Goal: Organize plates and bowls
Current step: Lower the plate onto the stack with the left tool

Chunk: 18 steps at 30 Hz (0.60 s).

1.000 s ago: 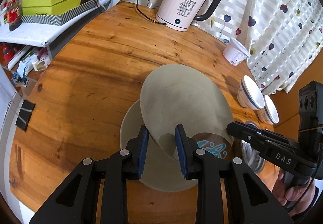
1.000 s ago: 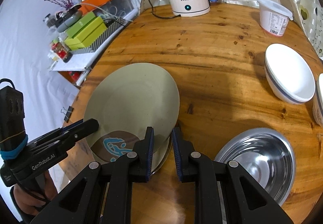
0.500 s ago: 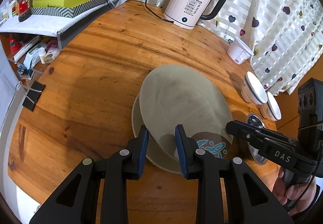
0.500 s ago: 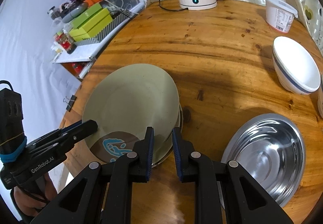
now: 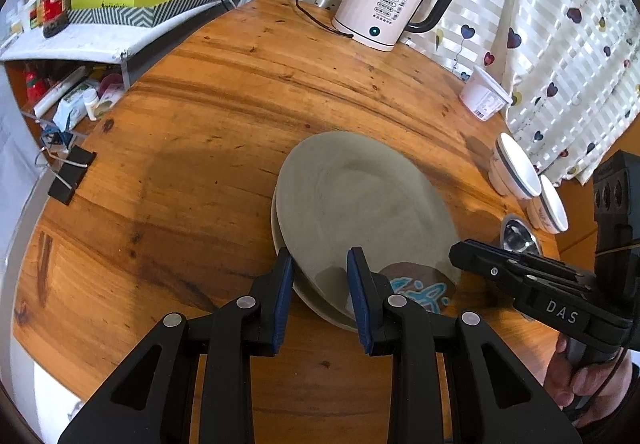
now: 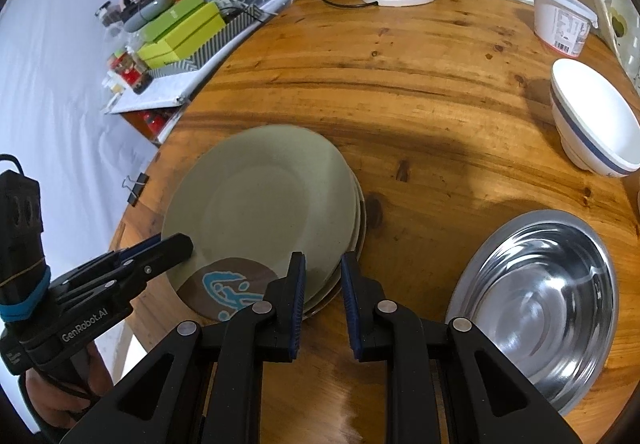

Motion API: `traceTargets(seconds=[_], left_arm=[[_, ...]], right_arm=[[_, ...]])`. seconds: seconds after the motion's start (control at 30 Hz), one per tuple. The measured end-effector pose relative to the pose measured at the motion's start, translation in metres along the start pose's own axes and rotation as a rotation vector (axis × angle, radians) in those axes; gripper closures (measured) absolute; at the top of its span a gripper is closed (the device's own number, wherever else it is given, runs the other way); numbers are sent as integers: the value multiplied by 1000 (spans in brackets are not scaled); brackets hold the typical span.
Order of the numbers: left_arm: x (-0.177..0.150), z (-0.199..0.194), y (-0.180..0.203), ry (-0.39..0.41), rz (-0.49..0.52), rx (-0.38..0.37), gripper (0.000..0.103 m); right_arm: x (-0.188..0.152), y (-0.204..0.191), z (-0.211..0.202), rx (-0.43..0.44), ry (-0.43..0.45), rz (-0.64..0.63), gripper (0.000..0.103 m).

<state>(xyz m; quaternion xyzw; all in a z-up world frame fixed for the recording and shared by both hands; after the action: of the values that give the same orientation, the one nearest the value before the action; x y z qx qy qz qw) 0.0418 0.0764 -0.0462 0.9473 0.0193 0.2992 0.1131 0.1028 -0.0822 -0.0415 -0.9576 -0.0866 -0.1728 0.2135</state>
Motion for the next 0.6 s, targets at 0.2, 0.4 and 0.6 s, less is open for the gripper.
traceTargets(seconds=[0.2, 0.4, 0.6], left_arm=[[0, 1, 3, 4, 15, 12, 75], [0, 1, 4, 0, 25, 39, 75], [-1, 2, -2, -1, 14, 65, 74]], right_arm=[[-2, -11, -1, 10, 8, -44, 89], [-1, -5, -1, 20, 15, -22, 89], [3, 5, -5, 21, 31, 5, 88]])
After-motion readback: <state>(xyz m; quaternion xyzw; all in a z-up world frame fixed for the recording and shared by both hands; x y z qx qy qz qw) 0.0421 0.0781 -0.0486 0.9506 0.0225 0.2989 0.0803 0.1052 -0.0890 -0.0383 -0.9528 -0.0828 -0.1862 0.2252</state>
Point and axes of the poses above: each gripper's, at about its wrist camera, not at the fingertips, and z roughly the way its jaws point, y to its right, x to its top, the point moved 3 cm from there along z, roughly the way its jaws point, and after that the axes turned 11 degrees about z, right-handed, at the moved point
